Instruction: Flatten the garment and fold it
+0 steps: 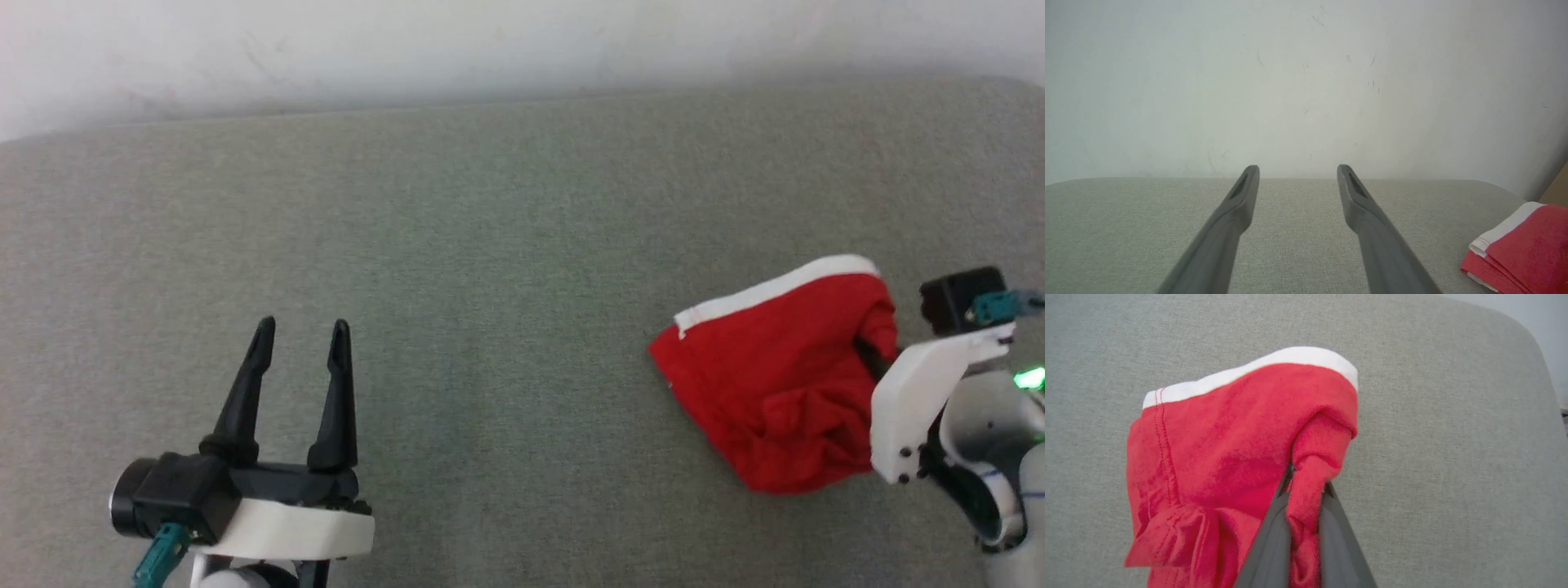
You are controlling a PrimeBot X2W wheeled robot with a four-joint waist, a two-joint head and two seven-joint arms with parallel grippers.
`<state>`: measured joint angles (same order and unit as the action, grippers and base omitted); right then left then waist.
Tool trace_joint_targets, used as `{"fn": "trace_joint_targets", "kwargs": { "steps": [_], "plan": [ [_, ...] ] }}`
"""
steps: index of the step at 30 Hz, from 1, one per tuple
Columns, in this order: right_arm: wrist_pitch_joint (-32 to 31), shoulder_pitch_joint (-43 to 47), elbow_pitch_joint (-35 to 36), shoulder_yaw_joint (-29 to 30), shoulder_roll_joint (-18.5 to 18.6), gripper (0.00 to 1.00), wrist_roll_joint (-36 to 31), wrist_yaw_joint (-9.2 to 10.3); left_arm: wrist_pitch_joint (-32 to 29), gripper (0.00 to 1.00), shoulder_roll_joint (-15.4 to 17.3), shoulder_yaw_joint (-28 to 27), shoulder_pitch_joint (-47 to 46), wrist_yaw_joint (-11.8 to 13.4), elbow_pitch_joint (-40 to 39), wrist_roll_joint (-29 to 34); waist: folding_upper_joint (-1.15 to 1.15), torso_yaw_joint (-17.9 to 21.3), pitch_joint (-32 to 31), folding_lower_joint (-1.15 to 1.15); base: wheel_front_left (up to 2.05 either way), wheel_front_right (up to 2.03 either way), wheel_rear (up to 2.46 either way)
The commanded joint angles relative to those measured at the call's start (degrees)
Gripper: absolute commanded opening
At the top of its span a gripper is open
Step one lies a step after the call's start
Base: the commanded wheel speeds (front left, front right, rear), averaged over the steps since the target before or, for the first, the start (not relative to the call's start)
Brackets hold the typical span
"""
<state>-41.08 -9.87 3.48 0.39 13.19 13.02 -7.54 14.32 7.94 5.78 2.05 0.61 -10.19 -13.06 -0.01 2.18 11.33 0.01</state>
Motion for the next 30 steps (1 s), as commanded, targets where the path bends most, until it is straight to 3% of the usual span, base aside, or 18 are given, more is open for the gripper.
{"fn": "trace_joint_targets", "kwargs": {
  "steps": [1, 20, 30],
  "plan": [
    [-0.3, -2.4, -0.2, 0.1, 1.1, 0.00, -0.6, 0.05, 0.1, 1.00, 0.7, -0.2, -1.5, -0.1, -0.7, 0.6, 0.01, 3.4, 3.6, -0.01, 0.00, 0.00, 0.00],
    [2.0, -18.3, -6.7, -0.1, 9.9, 0.00, -6.5, 0.05, -3.6, 1.00, 6.0, -1.4, -7.3, 0.0, -9.4, 3.3, 0.01, 13.2, 15.2, -0.01, 0.00, 0.00, 0.00],
    [6.6, -22.3, -10.2, -0.3, 12.1, 0.00, -8.8, 0.05, -6.6, 1.00, 8.1, -1.6, -8.3, 0.0, -14.3, 4.3, 0.01, 16.7, 18.5, -0.01, 0.00, 0.00, 0.00]
  ]
}}
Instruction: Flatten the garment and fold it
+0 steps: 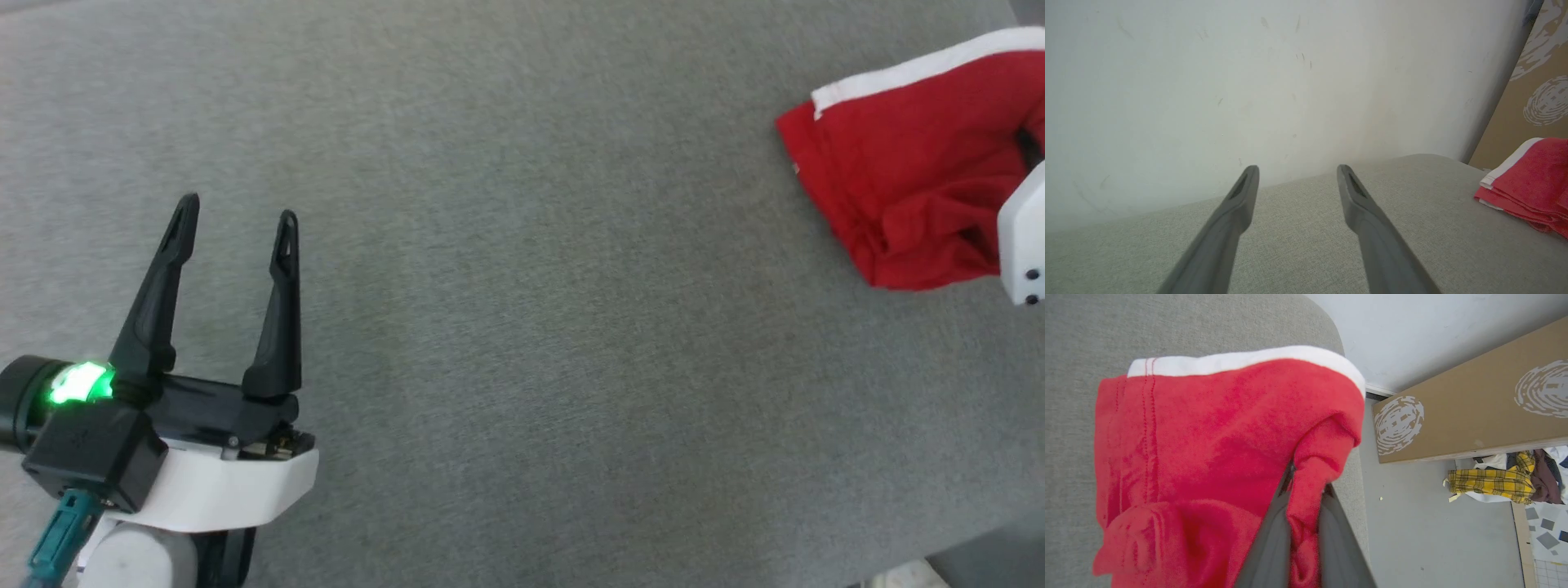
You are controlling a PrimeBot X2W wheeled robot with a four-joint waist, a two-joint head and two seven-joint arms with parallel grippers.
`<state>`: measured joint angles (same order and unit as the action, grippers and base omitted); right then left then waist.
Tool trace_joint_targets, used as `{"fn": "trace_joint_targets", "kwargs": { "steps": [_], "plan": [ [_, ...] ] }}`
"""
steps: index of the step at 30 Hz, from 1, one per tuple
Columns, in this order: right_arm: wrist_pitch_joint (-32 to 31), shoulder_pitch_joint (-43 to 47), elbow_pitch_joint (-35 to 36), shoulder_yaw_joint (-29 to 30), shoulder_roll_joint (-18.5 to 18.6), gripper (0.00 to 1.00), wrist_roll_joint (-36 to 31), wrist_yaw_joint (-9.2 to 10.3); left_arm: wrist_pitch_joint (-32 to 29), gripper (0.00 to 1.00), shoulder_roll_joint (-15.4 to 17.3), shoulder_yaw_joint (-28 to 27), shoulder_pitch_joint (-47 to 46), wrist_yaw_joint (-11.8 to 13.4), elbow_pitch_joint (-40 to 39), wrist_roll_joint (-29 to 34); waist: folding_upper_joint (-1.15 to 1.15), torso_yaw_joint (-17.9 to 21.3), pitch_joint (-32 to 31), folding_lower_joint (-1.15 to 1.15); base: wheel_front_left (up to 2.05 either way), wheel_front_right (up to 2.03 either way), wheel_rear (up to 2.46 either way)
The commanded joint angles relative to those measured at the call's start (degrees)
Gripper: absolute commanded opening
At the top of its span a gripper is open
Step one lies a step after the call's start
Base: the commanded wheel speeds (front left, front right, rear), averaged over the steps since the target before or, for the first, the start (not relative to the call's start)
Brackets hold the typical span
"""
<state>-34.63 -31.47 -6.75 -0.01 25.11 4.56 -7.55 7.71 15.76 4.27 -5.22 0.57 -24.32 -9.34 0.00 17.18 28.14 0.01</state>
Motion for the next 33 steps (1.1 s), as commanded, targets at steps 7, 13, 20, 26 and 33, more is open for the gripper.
{"fn": "trace_joint_targets", "kwargs": {
  "steps": [7, 13, 20, 26, 33],
  "plan": [
    [3.6, -3.4, -2.9, 0.3, 1.5, 0.00, -2.1, 0.06, -1.7, 1.00, 1.7, -0.8, -1.4, 0.1, -2.9, 1.0, 0.00, 3.0, 4.3, -0.01, 0.00, 0.00, 0.00],
    [5.5, -5.1, -5.4, 0.3, 3.1, 0.00, -4.0, 0.06, -1.0, 1.00, 2.9, -0.8, -2.0, -0.6, -5.4, 1.2, 0.00, 3.2, 6.0, -0.01, 0.00, 0.00, 0.00],
    [7.8, -5.8, -9.1, 2.2, 2.4, 0.00, -5.3, 0.06, 0.6, 1.00, 3.4, -1.1, -2.8, -1.2, -6.9, 0.0, 0.00, 2.7, 7.4, -0.01, 0.00, 0.00, 0.00],
    [9.4, -6.5, -11.1, 3.3, 1.6, 1.00, -7.0, 0.06, 1.9, 1.00, 3.6, -2.2, -2.6, -0.7, -6.9, -0.2, 0.00, 2.7, 8.1, -0.01, 0.00, 0.00, 0.00],
    [11.0, -7.0, -12.9, 4.2, 0.9, 1.00, -8.8, 0.06, 2.6, 1.00, 3.7, -2.0, -2.2, -0.7, -5.6, -0.4, 0.00, 2.5, 7.7, -0.01, 0.00, 0.00, 0.00]
  ]
}}
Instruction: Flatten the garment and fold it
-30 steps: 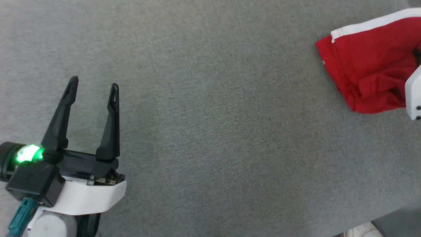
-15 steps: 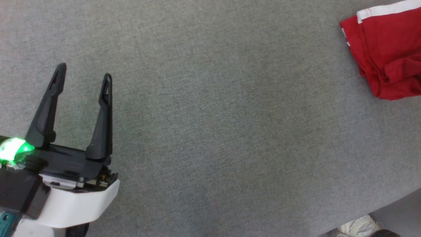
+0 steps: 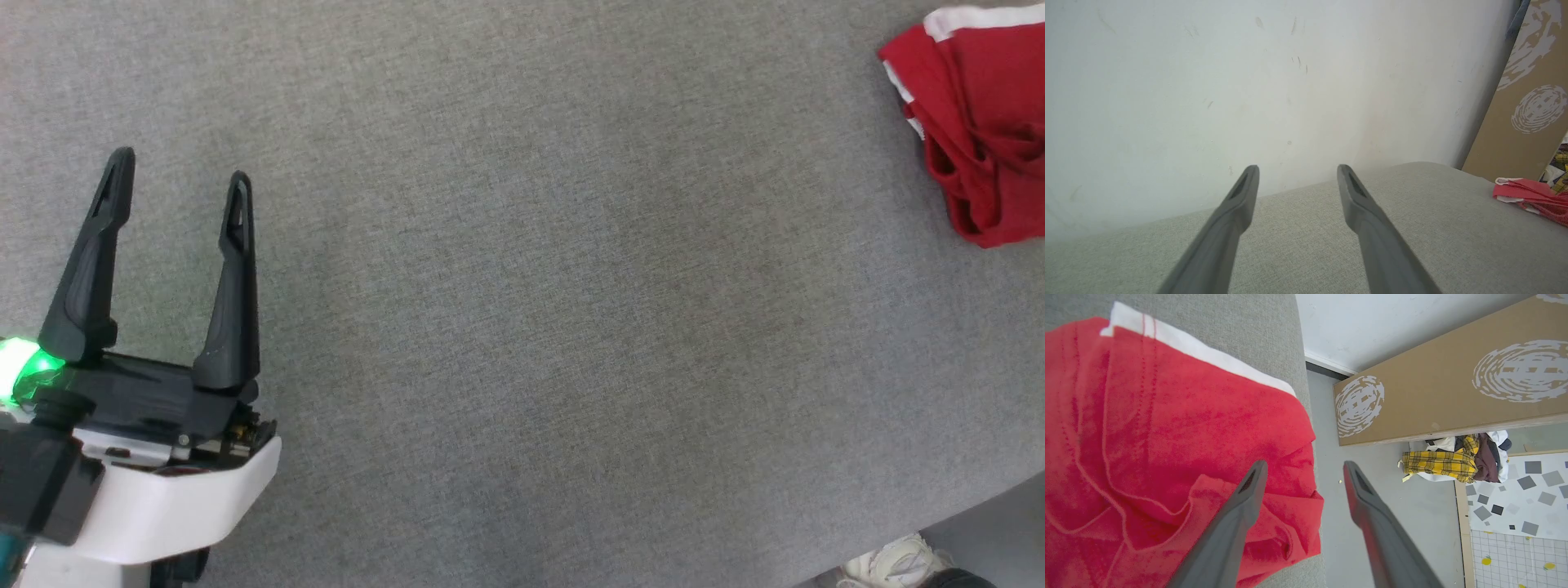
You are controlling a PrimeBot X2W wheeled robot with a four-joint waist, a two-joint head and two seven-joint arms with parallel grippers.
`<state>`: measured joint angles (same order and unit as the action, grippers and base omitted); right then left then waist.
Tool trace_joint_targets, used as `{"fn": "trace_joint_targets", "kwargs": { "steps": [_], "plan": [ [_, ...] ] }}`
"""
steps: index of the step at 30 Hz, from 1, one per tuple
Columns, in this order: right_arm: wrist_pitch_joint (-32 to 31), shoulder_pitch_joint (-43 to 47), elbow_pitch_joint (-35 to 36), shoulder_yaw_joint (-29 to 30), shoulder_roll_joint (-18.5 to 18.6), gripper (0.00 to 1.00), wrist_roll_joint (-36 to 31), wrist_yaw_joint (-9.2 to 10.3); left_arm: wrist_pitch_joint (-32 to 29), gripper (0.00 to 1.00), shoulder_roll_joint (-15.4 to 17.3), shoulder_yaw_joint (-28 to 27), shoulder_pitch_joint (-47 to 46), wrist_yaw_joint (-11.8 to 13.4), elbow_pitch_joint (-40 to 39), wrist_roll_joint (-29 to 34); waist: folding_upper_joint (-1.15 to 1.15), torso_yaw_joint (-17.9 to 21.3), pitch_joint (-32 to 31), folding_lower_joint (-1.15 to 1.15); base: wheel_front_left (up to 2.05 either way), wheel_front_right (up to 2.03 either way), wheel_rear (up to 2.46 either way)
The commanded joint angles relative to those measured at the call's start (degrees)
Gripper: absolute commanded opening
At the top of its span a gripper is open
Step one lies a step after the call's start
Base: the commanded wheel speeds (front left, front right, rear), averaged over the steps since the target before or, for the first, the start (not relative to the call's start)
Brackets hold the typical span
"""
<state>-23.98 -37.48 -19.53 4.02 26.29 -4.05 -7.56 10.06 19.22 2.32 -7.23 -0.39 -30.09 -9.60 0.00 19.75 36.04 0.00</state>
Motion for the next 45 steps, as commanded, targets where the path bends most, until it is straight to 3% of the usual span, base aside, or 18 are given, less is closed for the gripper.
{"fn": "trace_joint_targets", "kwargs": {
  "steps": [1, 7, 22, 32, 39, 45],
  "plan": [
    [0.4, -1.0, -0.4, 0.2, -0.3, 1.00, -0.3, 0.08, 0.4, 1.00, 0.1, 0.0, -0.2, 0.4, 0.4, -0.3, 0.00, -0.1, -0.4, 0.00, 0.00, 0.00, 0.00],
    [1.7, -0.5, -0.4, 1.3, -1.1, 1.00, -0.7, 0.08, 1.7, 1.00, -1.0, -0.1, 0.1, 1.4, 2.0, -0.7, 0.00, -0.5, -2.7, 0.00, 0.00, 0.00, 0.00],
    [11.0, 7.2, 11.2, 10.3, -11.9, 1.00, 0.4, 0.08, 4.7, 1.00, -7.1, 0.6, 4.5, 3.0, 10.4, -3.9, 0.00, -6.7, -16.6, 0.00, 0.00, 0.00, 0.00],
    [21.0, 17.5, 19.6, 6.9, -17.9, 1.00, 2.5, 0.08, 4.9, 1.00, -10.1, 0.1, 6.7, 3.2, 15.5, -3.7, 0.00, -12.1, -24.8, 0.00, 0.00, 0.00, 0.00],
    [23.7, 23.3, 20.8, 4.8, -21.8, 1.00, 3.8, 0.08, 4.9, 1.00, -10.8, 0.9, 8.5, 2.4, 21.2, -3.7, 0.00, -14.6, -28.1, 0.00, 0.00, 0.00, 0.00],
    [27.3, 28.4, 21.8, 3.0, -23.1, 1.00, 3.3, 0.08, 4.9, 1.00, -11.8, 0.6, 9.8, 3.6, 24.8, -3.9, 0.00, -16.1, -30.7, 0.00, 0.00, 0.00, 0.00]
  ]
}}
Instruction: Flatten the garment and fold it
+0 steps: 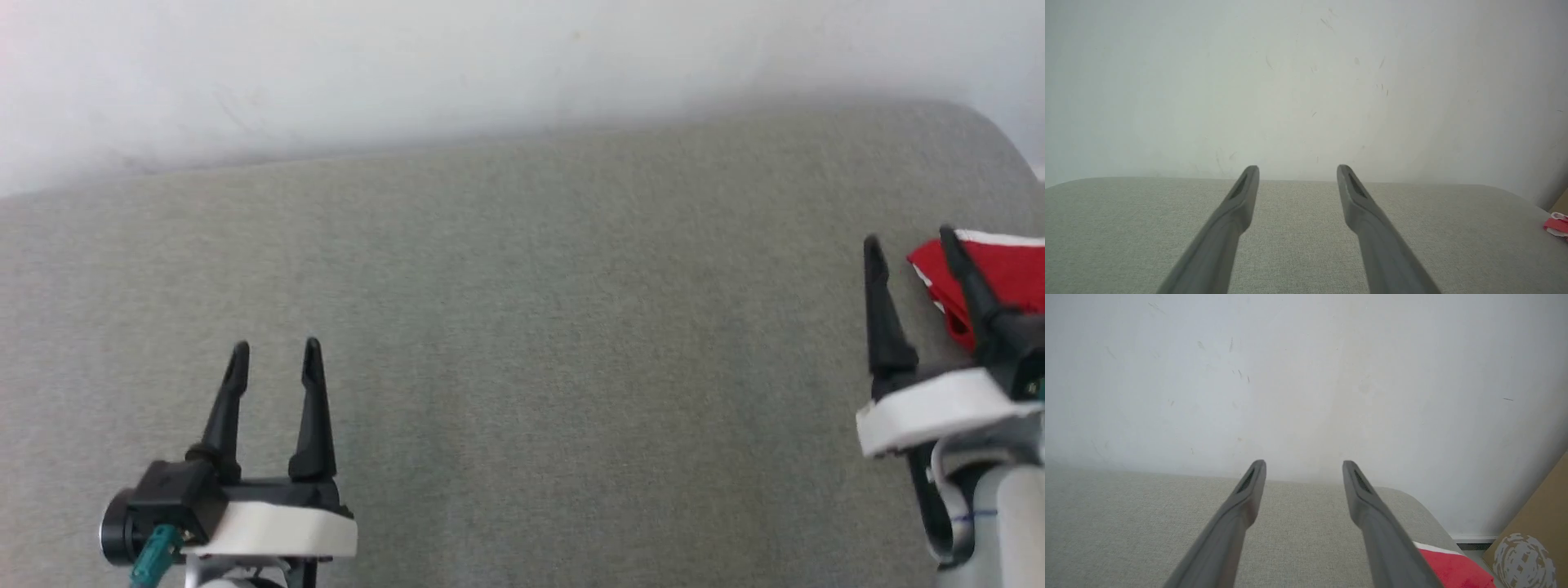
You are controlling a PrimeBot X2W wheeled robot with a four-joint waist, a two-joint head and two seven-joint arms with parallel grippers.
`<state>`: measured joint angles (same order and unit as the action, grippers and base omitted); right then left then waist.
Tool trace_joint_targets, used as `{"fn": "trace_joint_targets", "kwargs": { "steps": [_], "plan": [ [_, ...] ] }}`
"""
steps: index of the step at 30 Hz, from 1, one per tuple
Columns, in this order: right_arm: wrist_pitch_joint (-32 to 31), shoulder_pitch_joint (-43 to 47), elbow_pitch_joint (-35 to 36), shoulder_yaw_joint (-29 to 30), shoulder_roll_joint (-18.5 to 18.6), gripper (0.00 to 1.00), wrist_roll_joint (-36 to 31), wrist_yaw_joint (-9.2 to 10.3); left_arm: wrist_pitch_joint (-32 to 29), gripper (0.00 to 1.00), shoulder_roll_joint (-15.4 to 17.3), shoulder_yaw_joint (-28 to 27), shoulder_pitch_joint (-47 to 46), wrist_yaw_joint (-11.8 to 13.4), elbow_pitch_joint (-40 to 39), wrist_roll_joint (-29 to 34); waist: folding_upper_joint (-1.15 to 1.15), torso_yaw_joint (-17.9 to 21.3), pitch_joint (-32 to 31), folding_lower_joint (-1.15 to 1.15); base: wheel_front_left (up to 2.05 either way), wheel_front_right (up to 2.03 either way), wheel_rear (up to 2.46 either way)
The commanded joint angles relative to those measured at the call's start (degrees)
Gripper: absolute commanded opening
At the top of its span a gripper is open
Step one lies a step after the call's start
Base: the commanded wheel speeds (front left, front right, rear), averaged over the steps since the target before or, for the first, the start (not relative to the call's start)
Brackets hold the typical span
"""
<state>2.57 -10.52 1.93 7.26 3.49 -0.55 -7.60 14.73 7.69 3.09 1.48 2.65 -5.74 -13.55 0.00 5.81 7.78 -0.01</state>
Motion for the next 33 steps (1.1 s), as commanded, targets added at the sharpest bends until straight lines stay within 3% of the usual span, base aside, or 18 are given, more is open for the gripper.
{"fn": "trace_joint_targets", "kwargs": {
  "steps": [1, 14, 22, 33],
  "plan": [
    [1.5, 2.6, 0.6, -0.3, -0.4, 1.00, -0.3, 0.11, 0.3, 1.00, -0.5, -0.2, 1.4, 0.7, 0.7, 0.0, 0.00, -2.4, -2.8, 0.01, 0.00, 0.00, 0.00],
    [10.8, 13.3, -4.2, -1.1, -0.6, 1.00, 0.2, 0.11, 0.3, 1.00, -3.0, -0.1, 7.0, -0.2, 2.1, 1.0, 0.00, -4.0, -6.4, 0.01, 0.00, 0.00, 0.00],
    [12.3, 14.0, -8.1, 0.4, -0.6, 1.00, 2.8, 0.11, 0.3, 1.00, -4.0, -0.1, 8.3, -1.4, 3.3, 1.8, 0.00, -4.5, -7.2, 0.01, 0.00, 0.00, 0.00],
    [12.4, 13.6, -8.0, 0.4, -0.6, 1.00, 3.5, 0.11, 0.3, 1.00, -4.4, -0.7, 7.9, -2.6, 4.0, 2.7, 0.00, -4.9, -6.4, 0.01, 0.00, 0.00, 0.00]
  ]
}}
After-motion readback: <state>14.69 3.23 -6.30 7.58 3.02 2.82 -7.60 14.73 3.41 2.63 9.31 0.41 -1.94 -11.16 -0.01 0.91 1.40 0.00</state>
